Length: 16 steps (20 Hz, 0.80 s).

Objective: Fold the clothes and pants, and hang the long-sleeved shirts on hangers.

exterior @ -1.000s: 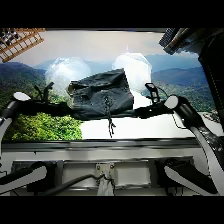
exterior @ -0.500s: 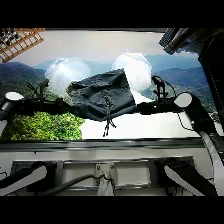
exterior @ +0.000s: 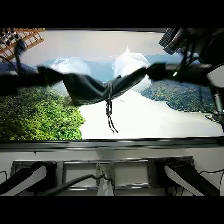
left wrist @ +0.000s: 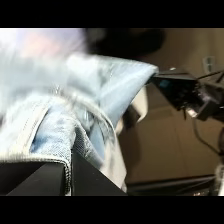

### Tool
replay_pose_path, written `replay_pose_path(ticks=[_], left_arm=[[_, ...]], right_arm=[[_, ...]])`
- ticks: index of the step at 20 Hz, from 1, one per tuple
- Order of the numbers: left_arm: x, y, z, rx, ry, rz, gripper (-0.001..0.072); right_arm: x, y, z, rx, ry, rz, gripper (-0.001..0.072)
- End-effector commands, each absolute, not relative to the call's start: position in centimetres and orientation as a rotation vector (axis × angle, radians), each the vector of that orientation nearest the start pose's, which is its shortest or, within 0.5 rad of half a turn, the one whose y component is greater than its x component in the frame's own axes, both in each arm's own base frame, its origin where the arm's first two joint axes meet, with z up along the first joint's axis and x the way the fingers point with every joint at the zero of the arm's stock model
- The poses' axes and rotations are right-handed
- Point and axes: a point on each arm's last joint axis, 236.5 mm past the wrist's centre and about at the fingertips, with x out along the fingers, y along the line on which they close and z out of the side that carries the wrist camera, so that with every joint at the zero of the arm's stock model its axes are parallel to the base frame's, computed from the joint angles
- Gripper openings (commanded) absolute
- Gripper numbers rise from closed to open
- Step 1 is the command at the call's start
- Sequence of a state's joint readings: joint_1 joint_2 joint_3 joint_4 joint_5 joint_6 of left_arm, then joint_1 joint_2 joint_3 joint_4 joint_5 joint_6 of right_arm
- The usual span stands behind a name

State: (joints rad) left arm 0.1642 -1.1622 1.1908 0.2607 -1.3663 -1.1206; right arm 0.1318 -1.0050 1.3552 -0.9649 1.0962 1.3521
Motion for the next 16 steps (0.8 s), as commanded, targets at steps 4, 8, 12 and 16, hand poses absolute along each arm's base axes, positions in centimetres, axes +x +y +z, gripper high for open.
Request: replay_pose_path(ticks=[4,8,12,16], left_arm=[[33.1,-17.7,37.2,-0.635,0.508,-1.066,0.0009],[27.8,-18.8,38.8,-0.544,0.508,-1.098,0.0009],[23.5,-19.5,38.1,-0.412,0.547,-1.032,0.0009],[18.6,-20.1,36.5,-0.317,0.643,-1.027,0.001]], right_arm=[[33.1,16.9,36.4,0.156,0.467,0.657,0.003],[27.6,16.0,39.5,0.138,0.42,0.656,0.003],[21.6,15.5,40.0,0.123,0.438,0.675,0.003],[17.4,15.0,42.0,0.195,0.381,0.664,0.003]])
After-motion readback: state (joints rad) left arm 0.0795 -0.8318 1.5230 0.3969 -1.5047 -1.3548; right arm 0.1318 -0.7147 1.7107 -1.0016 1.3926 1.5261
